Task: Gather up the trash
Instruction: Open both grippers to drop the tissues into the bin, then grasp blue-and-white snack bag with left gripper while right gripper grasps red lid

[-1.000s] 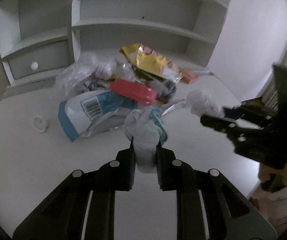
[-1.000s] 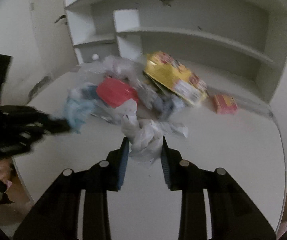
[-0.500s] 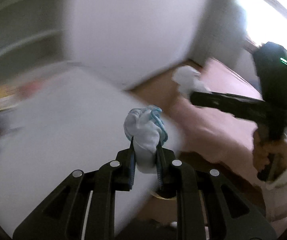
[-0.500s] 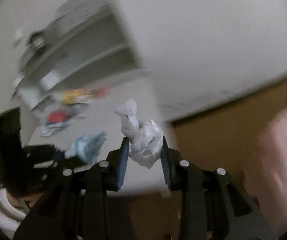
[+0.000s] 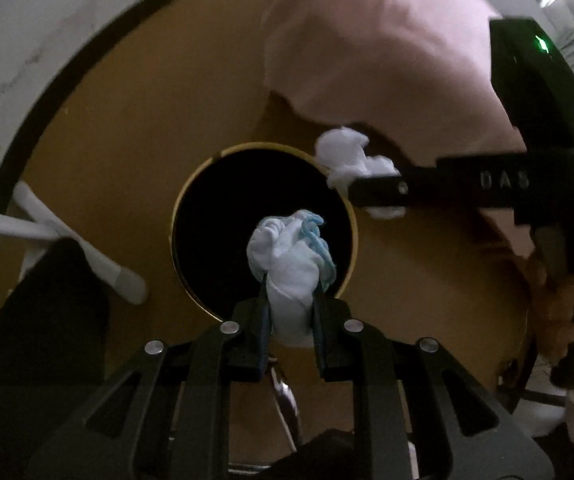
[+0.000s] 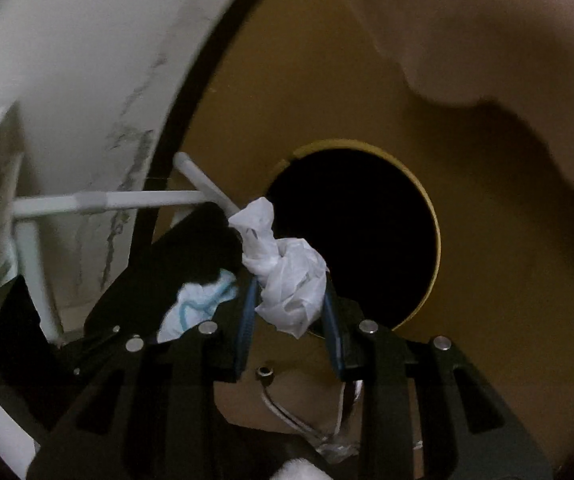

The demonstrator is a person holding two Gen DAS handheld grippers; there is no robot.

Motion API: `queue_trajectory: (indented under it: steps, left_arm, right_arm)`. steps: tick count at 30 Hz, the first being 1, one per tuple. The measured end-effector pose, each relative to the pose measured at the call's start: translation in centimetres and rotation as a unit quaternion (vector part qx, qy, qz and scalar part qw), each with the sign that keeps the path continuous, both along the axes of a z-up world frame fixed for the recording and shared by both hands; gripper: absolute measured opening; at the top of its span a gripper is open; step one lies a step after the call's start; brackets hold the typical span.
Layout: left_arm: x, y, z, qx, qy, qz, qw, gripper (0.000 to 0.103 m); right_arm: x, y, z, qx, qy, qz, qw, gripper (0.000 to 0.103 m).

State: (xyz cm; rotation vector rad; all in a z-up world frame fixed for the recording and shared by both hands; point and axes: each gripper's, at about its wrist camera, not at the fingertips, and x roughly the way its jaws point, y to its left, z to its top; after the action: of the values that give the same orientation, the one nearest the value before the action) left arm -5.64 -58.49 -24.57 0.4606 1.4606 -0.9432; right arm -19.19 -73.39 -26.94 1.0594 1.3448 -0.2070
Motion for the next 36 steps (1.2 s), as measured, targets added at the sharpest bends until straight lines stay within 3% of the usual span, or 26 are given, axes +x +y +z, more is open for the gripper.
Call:
queue_trajectory:
  steps: [7,8,9,10,11,15,17,19,20,21,22,24,26,28,31,34,36]
  left_arm:
    - [0.0,-0.1,-0.5,-0.01,0.012,0.007,0.9999,0.019]
    - [0.2,-0.1,-0.3,-0.013,0.015,0.013,0.9997,0.032]
    - [-0.3,-0.8,-0.5,-0.015,0.02,0.018,0.9995,0.062]
    - [-0.3,-0.7,-0.3,-0.021,0.029,0.025,0.999,0.079]
    - [-0.8,-0.6,0.2,-0.027,0.029,0.027,0.9989,0.093]
    - [-2.7,-0.7,3.4,-0.067,0.003,0.011,0.9977,0.093]
    - [-4.0,-0.3,7.1,-0.128,-0.026,-0.006,0.9914,0.093]
    - [-5.6,0.6,12.3,-0.206,-0.074,-0.037,0.9749,0.093]
    - [-6.7,1.6,16.5,-0.254,-0.114,-0.05,0.9592,0.093]
    - [-7.1,2.4,18.7,-0.275,-0.129,-0.053,0.9511,0.094]
    - [-7.5,3.8,22.4,-0.306,-0.152,-0.054,0.9384,0.095]
    - [-7.4,6.6,27.2,-0.329,-0.191,-0.047,0.9239,0.096]
    - [-6.9,10.1,30.7,-0.332,-0.257,-0.02,0.9071,0.096]
    - [-5.4,15.1,33.4,-0.305,-0.343,0.041,0.8873,0.096]
    - [-2.3,23.3,34.9,-0.243,-0.4,0.147,0.8714,0.096]
    - [0.9,31.5,34.6,-0.162,-0.415,0.255,0.8583,0.096]
    - [3.2,38.3,33.7,-0.112,-0.409,0.328,0.844,0.096]
  right_arm:
    - [-0.5,-0.7,0.2,0.013,-0.006,-0.01,1.0,0.032]
    - [-0.8,-0.7,0.2,0.022,-0.007,-0.015,1.0,0.035]
    - [-0.8,-1.0,0.2,0.024,-0.005,-0.019,1.0,0.057]
    - [-1.0,-1.3,0.5,0.019,-0.005,-0.025,0.999,0.084]
    - [-1.0,-1.7,1.1,0.006,-0.007,-0.033,0.999,0.09]
    - [-2.5,-3.9,6.1,-0.055,-0.027,-0.081,0.995,0.09]
    - [-3.7,-4.4,10.6,-0.148,-0.037,-0.109,0.982,0.09]
    - [-4.8,-3.9,16.8,-0.284,-0.061,-0.13,0.948,0.096]
    - [-5.2,-3.2,19.5,-0.333,-0.083,-0.138,0.929,0.097]
    - [-5.5,-2.0,22.7,-0.386,-0.115,-0.148,0.903,0.097]
    - [-5.5,-0.9,24.6,-0.415,-0.135,-0.15,0.887,0.097]
    - [-4.4,1.7,27.9,-0.439,-0.189,-0.129,0.869,0.097]
    - [-2.4,4.3,29.2,-0.448,-0.215,-0.094,0.863,0.097]
    - [0.9,7.7,29.6,-0.453,-0.229,-0.04,0.861,0.097]
    - [5.9,13.1,29.6,-0.445,-0.259,0.044,0.856,0.097]
    - [10.6,18.4,29.8,-0.404,-0.297,0.12,0.857,0.097]
    - [13.5,22.4,30.3,-0.377,-0.32,0.168,0.853,0.097]
